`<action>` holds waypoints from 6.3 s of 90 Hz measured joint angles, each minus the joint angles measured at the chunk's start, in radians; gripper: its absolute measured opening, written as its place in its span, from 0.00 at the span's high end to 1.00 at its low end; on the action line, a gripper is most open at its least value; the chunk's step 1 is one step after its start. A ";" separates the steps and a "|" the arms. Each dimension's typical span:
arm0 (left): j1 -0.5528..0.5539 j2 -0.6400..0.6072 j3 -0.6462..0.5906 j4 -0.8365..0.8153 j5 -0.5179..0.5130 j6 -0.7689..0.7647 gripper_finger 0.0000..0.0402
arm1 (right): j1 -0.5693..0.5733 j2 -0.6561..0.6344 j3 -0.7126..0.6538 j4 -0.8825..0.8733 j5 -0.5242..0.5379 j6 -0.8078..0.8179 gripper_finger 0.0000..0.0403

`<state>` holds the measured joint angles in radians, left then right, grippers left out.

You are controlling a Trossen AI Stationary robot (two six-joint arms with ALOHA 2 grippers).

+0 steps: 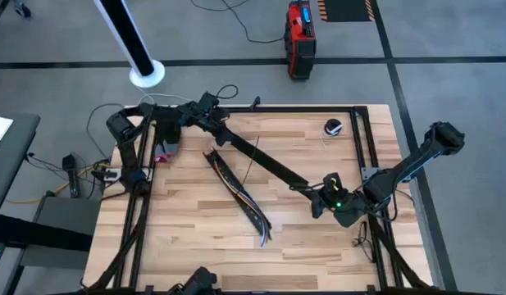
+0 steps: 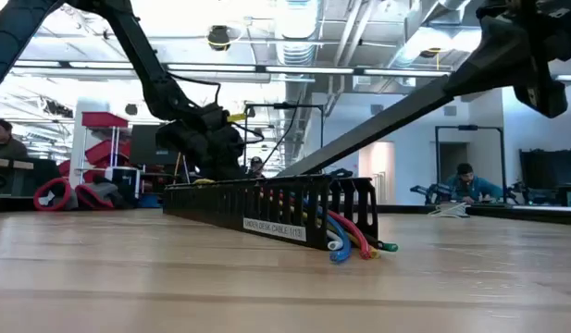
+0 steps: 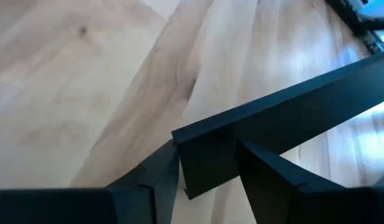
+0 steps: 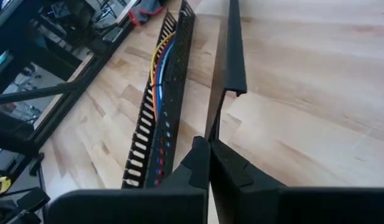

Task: Ziptie cables
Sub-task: Close the black cable duct

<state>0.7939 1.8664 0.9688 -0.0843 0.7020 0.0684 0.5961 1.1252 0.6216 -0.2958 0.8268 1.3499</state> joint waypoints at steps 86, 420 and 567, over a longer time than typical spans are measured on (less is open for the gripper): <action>0.039 0.001 -0.011 -0.318 0.198 -0.001 0.62 | -0.001 0.000 0.000 -0.010 0.007 -0.036 1.00; -0.198 0.000 -0.009 0.322 0.350 -0.353 1.00 | -0.603 0.786 0.794 -0.462 -0.238 -1.254 0.31; -0.125 -0.016 -0.008 0.504 0.387 -0.402 1.00 | -0.560 0.757 0.792 -0.536 -0.273 -1.121 0.50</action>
<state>0.6689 1.8500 0.9604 0.4196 1.0888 -0.3332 0.0356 1.8821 1.4136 -0.8323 0.5537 0.2287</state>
